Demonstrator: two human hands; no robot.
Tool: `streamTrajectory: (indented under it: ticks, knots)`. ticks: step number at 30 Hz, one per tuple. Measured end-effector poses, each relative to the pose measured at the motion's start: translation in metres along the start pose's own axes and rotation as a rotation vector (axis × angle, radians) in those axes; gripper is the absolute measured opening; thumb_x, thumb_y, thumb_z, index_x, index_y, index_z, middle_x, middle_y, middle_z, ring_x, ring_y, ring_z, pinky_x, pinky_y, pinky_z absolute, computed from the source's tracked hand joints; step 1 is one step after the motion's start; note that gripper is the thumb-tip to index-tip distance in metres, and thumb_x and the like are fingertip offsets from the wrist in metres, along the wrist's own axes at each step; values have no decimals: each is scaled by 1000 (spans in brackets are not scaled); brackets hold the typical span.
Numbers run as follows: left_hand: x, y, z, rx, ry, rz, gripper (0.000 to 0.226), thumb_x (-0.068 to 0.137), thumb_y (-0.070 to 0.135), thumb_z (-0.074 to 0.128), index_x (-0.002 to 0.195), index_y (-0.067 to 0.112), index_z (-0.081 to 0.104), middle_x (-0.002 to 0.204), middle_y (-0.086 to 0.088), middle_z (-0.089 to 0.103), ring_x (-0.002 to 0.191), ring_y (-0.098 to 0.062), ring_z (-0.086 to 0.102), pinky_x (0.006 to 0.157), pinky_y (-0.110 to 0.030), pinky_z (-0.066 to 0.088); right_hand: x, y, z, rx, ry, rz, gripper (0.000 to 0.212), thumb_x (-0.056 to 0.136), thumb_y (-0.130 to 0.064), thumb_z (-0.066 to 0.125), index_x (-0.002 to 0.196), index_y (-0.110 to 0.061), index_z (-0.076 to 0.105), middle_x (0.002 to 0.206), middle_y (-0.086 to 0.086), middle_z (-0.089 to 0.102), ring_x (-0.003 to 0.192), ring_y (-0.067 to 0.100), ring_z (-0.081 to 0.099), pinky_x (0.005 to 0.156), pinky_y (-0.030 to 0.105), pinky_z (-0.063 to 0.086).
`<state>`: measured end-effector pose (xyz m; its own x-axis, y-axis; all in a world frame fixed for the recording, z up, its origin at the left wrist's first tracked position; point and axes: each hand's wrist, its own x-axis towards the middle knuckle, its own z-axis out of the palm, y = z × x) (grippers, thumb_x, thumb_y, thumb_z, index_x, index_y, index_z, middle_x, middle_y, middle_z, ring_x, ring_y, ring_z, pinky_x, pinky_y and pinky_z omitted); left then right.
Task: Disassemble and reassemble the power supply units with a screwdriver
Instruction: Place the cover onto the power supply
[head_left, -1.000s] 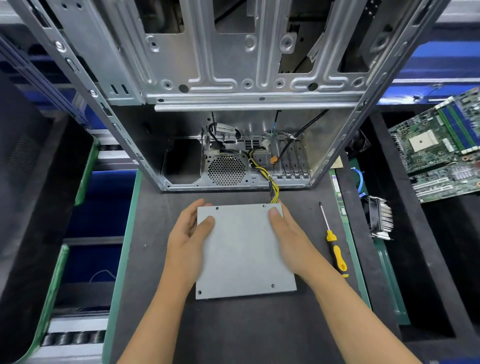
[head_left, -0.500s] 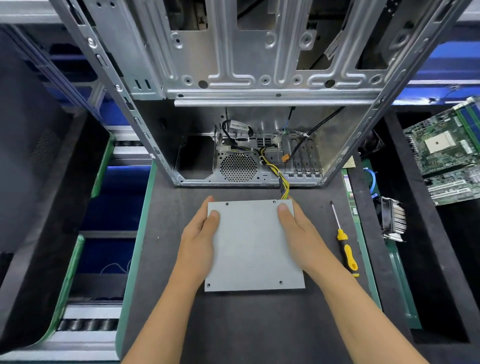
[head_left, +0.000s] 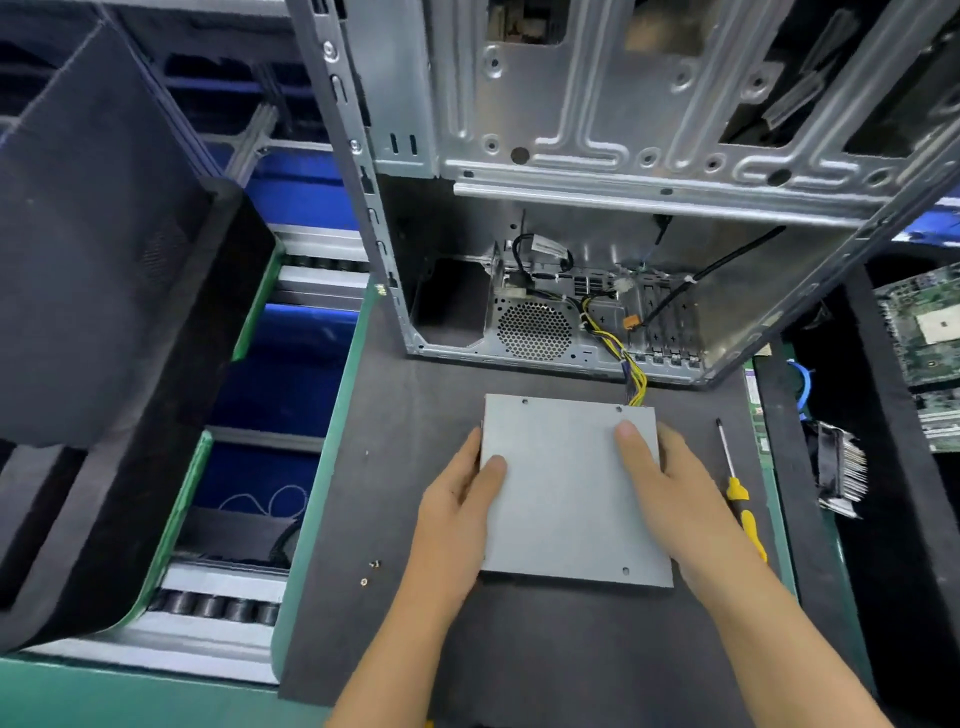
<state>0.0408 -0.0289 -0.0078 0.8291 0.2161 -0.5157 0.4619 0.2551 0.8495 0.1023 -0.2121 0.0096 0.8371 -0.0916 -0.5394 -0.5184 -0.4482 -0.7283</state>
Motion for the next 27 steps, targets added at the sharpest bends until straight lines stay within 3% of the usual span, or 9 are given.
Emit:
streamTrajectory:
  ticks: [3, 8, 12, 15, 17, 19, 21, 23, 27]
  knots:
    - [-5, -2, 3, -34, 14, 10, 44, 105, 25, 49, 149, 26, 46, 150, 13, 49, 140, -7, 43, 120, -40, 32, -8, 5, 5, -19, 52, -30, 43, 89, -66, 46, 110, -31, 60, 104, -14, 69, 101, 14, 65, 89, 40, 53]
    - [-5, 1, 3, 35, 17, 30, 51, 105, 34, 46, 154, 27, 36, 149, 27, 42, 137, 7, 38, 119, -26, 30, -13, -2, 1, -64, 82, -86, 35, 93, -63, 45, 97, -33, 63, 81, -34, 67, 71, -14, 63, 55, 17, 45]
    - [-9, 7, 6, 62, 23, 42, 47, 104, 30, 47, 151, 30, 40, 111, 45, 59, 106, 21, 54, 91, -3, 39, -14, 0, 1, 3, 74, -60, 38, 91, -63, 49, 104, -32, 67, 91, -19, 74, 76, 2, 72, 71, 34, 57]
    - [-14, 10, 8, 16, 39, 52, 48, 104, 28, 48, 151, 31, 41, 128, 37, 56, 118, 19, 50, 99, -4, 36, -15, 2, -3, 26, 86, -89, 37, 87, -68, 51, 100, -38, 68, 90, -16, 75, 78, 8, 74, 75, 40, 58]
    - [-18, 13, 8, 43, 46, 65, 40, 104, 27, 47, 138, 48, 50, 118, 41, 58, 108, 24, 51, 90, 2, 36, -18, -2, -4, 42, 101, -118, 31, 86, -67, 53, 97, -44, 69, 88, -16, 75, 74, 7, 73, 68, 35, 57]
    - [-20, 14, 11, 61, 46, 60, 39, 104, 27, 45, 127, 57, 52, 119, 39, 60, 107, 20, 53, 94, -2, 39, -20, -6, -6, 62, 109, -124, 25, 88, -64, 55, 96, -45, 69, 88, -15, 75, 73, 7, 73, 65, 32, 55]
    - [-23, 13, 14, 60, 55, 63, 47, 105, 33, 43, 151, 39, 37, 148, 15, 50, 136, 2, 42, 116, -23, 33, -23, -9, -7, 59, 112, -111, 26, 89, -61, 55, 95, -41, 70, 87, -15, 75, 71, 8, 73, 62, 31, 55]
    - [-25, 15, 16, 68, 41, 66, 54, 105, 38, 41, 157, 31, 26, 157, 1, 41, 146, -10, 32, 122, -35, 27, -24, -14, -8, 35, 107, -98, 35, 90, -61, 54, 94, -31, 71, 82, -15, 74, 67, 7, 72, 57, 28, 53]
    - [-27, 17, 17, 30, 78, 77, 53, 105, 37, 42, 156, 31, 28, 157, 9, 39, 146, -3, 30, 122, -33, 26, -23, -19, -10, 11, 85, -76, 36, 89, -60, 54, 91, -28, 71, 80, -13, 75, 65, 8, 72, 59, 30, 53]
